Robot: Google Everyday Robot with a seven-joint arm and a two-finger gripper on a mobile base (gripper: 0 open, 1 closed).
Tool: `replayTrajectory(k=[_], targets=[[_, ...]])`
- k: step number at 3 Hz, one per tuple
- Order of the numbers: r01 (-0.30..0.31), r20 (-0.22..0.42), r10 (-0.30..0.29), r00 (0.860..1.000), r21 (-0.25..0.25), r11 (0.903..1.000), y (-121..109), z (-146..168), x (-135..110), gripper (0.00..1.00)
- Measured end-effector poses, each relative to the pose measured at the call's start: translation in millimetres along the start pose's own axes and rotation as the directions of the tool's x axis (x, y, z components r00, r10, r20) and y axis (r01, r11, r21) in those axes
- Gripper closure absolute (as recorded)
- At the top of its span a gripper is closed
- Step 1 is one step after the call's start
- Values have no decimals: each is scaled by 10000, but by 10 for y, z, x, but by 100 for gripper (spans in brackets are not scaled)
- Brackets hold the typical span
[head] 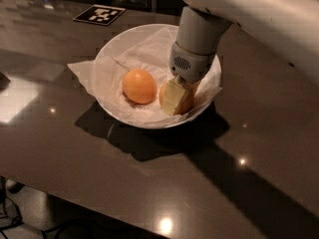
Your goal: Pick orange from white bowl
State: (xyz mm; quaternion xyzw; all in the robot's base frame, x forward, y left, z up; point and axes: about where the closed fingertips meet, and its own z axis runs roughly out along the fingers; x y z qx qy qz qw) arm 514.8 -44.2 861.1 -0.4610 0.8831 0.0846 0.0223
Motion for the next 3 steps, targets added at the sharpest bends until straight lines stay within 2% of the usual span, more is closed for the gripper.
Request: replayTrajectory(k=[1, 2, 3], targets=[[743, 990, -753, 9922, 145, 9971, 240, -331, 120, 100], [1743, 2079, -1746, 9624, 195, 9845, 507, -707, 286, 100], [2882, 2911, -2804, 9147, 166, 9574, 789, -1000, 447, 100]])
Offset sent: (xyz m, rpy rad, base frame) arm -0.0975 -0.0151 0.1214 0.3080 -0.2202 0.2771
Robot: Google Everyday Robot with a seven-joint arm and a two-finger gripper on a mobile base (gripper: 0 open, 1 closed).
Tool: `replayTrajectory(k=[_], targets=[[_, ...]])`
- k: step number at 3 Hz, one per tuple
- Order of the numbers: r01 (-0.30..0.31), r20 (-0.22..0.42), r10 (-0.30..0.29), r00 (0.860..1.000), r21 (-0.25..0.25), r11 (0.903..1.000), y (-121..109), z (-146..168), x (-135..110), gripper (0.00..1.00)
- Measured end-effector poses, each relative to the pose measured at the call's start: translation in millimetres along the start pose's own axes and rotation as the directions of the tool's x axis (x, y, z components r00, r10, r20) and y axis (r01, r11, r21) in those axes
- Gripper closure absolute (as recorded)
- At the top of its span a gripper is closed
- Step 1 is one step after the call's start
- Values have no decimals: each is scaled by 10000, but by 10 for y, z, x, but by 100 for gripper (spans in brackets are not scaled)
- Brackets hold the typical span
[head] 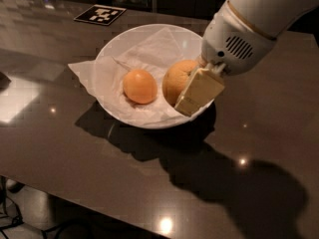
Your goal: Pick orange from white bowl
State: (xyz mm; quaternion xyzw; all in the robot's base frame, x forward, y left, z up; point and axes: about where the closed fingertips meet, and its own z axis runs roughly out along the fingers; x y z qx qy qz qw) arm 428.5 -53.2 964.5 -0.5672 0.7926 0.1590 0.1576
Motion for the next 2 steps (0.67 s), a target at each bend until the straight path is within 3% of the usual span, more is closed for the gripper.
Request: replayTrajectory(k=[1, 2], targets=[[947, 761, -927, 9928, -219, 9953, 274, -267, 47, 100], [1522, 1292, -1473, 9806, -287, 9879, 461, -470, 144, 100]])
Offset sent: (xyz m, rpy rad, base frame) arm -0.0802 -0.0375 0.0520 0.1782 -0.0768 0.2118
